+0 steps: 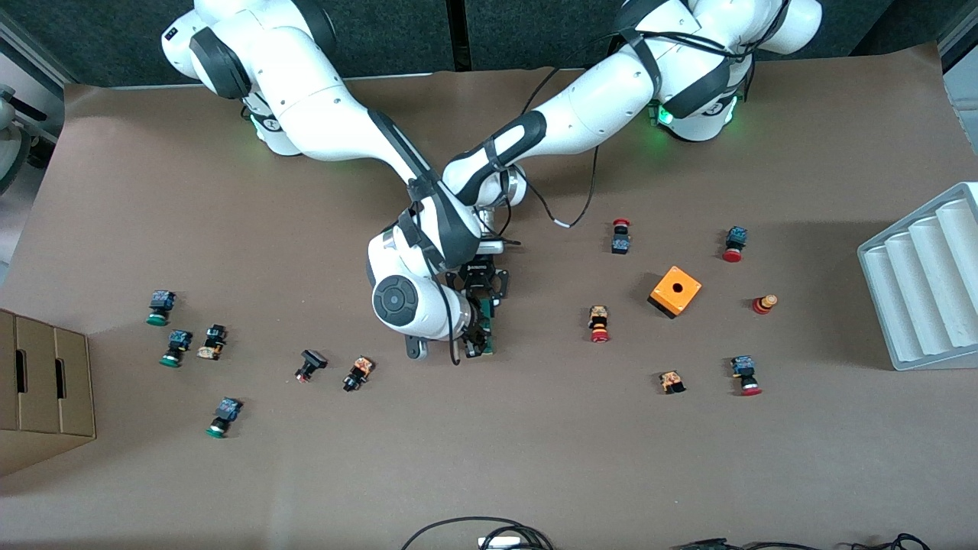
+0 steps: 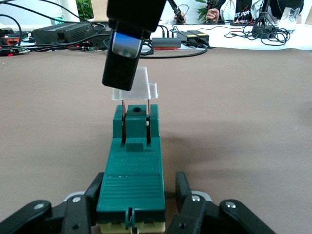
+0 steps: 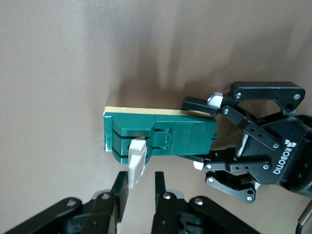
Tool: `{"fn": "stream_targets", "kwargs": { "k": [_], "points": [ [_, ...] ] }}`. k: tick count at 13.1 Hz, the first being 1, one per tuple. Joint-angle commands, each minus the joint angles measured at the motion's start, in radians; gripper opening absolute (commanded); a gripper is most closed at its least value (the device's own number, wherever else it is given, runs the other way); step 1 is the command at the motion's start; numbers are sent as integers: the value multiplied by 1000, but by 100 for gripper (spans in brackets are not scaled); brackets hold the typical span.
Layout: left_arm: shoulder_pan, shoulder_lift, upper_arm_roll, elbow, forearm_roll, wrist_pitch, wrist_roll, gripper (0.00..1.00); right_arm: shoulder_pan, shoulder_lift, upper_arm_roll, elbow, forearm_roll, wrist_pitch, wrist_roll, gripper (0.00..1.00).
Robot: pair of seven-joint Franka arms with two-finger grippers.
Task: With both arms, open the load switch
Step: 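Rotate the white handle down into the contacts with the right gripper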
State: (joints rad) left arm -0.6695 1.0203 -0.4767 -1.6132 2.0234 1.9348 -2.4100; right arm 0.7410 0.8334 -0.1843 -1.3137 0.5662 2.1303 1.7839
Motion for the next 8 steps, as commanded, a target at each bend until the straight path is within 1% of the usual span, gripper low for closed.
{"fn": "stream_targets", "kwargs": {
  "k": [1, 4, 8],
  "points": [
    [-15, 18, 7, 24, 12, -5, -12, 63, -3, -39, 5, -45, -15, -18, -12, 27],
    [-15, 18, 7, 24, 12, -5, -12, 63, 0, -62, 6, -90, -17, -16, -31, 25],
    [-15, 18, 7, 24, 12, -5, -12, 63, 6, -66, 6, -99, -19, -16, -32, 25]
  ]
}}
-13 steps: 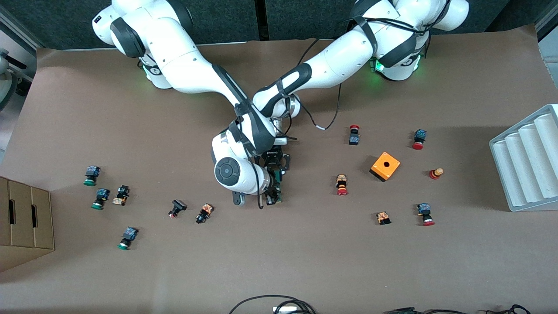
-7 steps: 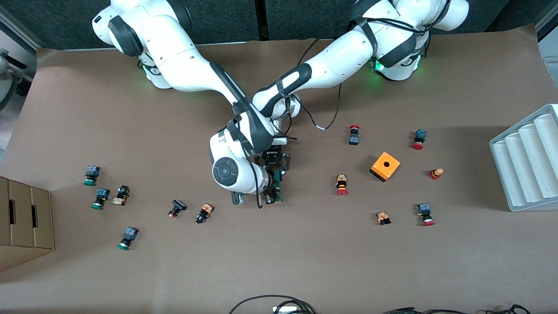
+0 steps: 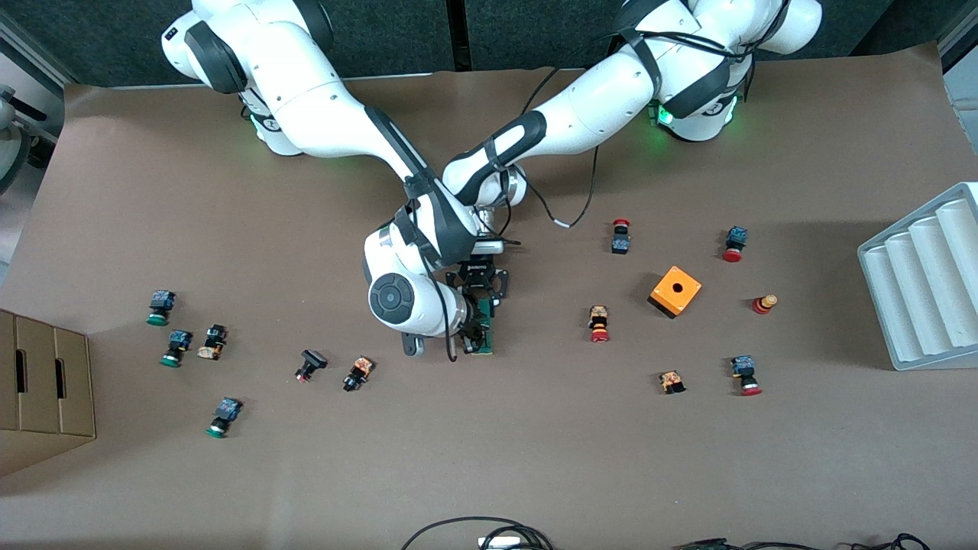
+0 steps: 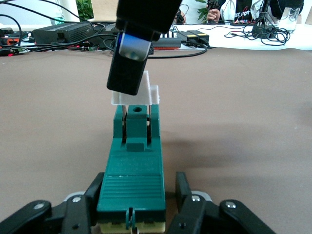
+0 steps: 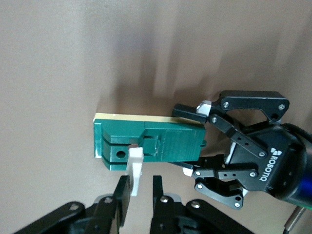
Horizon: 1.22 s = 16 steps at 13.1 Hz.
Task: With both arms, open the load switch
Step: 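Rotate the white handle down into the contacts with the right gripper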
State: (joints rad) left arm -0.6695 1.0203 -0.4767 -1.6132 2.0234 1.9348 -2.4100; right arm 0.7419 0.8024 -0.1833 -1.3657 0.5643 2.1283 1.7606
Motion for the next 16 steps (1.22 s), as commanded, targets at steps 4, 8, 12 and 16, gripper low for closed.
{"fn": "stream_targets", "kwargs": {
  "k": [4, 8, 12, 16],
  "points": [
    [-15, 18, 7, 22, 12, -5, -14, 64, 13, -48, 5, -70, -32, -13, -7, 25],
    [-13, 18, 7, 24, 12, -5, -12, 64, 23, -55, 7, -93, -49, -10, -15, 25],
    [-13, 17, 7, 24, 11, -5, -12, 64, 27, -52, 7, -98, -52, -4, -18, 25],
    [-13, 17, 7, 24, 11, -5, -12, 64, 36, -46, 7, -108, -69, 11, -21, 25]
  ]
}}
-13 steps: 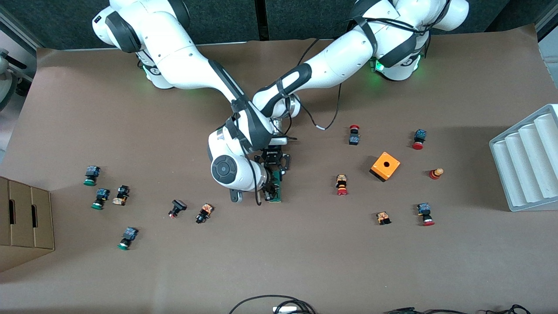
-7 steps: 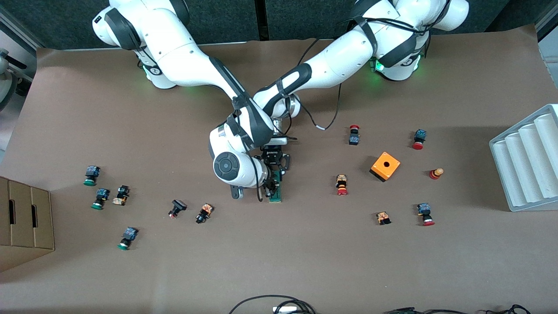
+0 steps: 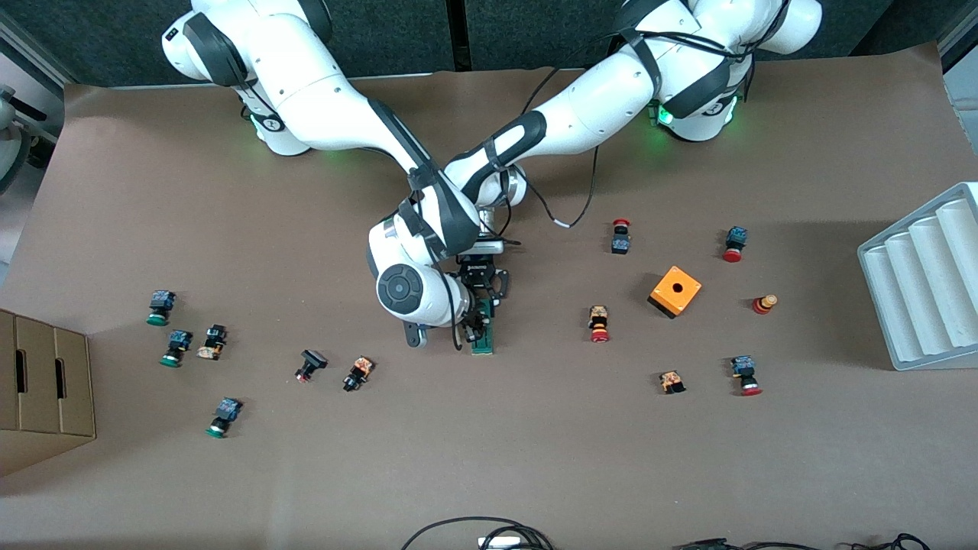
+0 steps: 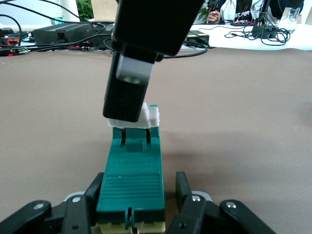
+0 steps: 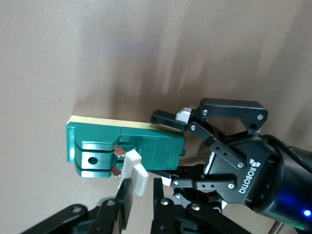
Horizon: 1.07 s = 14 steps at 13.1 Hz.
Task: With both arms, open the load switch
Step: 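Rotate the white handle down into the contacts with the right gripper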
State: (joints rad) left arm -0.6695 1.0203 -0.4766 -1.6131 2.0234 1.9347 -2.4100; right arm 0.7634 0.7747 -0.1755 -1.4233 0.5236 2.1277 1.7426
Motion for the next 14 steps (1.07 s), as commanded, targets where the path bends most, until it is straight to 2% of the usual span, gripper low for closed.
{"fn": "stream_targets", "kwargs": {
  "k": [1, 14],
  "points": [
    [-13, 17, 7, 24, 11, -5, -12, 64, 16, -18, -1, -60, -33, 24, -3, 25],
    [-13, 17, 7, 22, 12, -5, -12, 64, 25, 5, -1, -65, -53, 61, -5, 25]
  ]
}}
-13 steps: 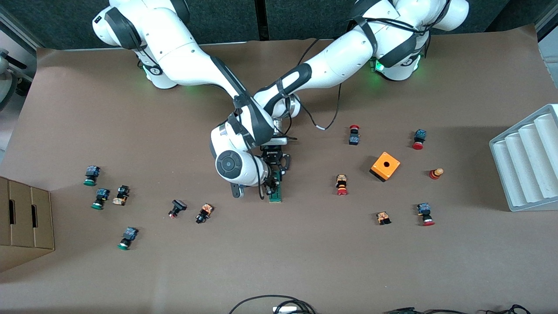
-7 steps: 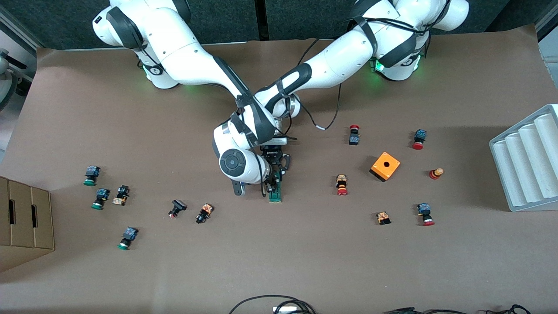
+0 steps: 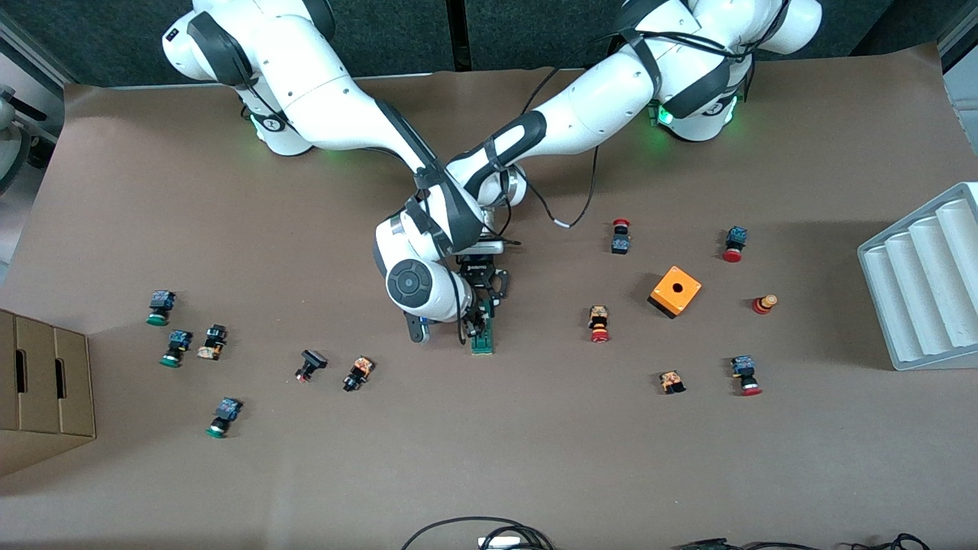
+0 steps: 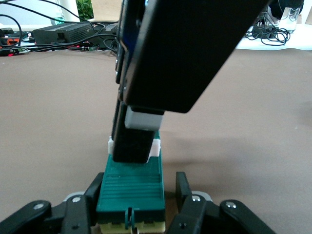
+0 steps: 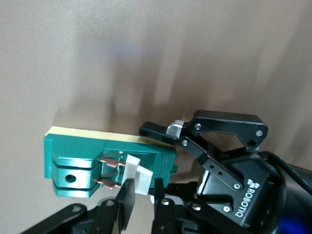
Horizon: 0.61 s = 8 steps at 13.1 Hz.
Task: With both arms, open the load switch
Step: 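Open the right gripper and withdraw it from the switch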
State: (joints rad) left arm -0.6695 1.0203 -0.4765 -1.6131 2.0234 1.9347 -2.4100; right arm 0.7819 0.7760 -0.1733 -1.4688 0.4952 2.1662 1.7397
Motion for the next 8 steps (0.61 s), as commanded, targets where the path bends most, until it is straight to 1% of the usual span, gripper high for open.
{"fn": "stream_targets", "kwargs": {
  "k": [1, 2, 3, 4, 5, 6, 8],
  "points": [
    [-12, 17, 7, 22, 11, -5, -12, 64, 5, 3, -3, -19, -23, 23, 0, 25],
    [-12, 15, 7, 22, 12, -5, -12, 64, 5, 0, -3, -15, -21, 23, 1, 26],
    [-12, 17, 7, 24, 11, -5, -12, 64, -4, -6, -3, -7, -20, 14, -5, 43],
    [-12, 15, 7, 24, 11, -5, -12, 64, -12, -17, -5, 2, -20, -5, -12, 87],
    [-12, 15, 7, 24, 11, -5, -12, 64, -27, -29, -5, 19, -21, -32, -28, 97],
    [-12, 15, 7, 24, 11, -5, -12, 64, -38, -47, -5, 37, -24, -69, -54, 100],
    [-12, 14, 7, 22, 11, -5, -11, 64, -79, -125, -5, 39, -41, -101, -176, 100]
  ]
}}
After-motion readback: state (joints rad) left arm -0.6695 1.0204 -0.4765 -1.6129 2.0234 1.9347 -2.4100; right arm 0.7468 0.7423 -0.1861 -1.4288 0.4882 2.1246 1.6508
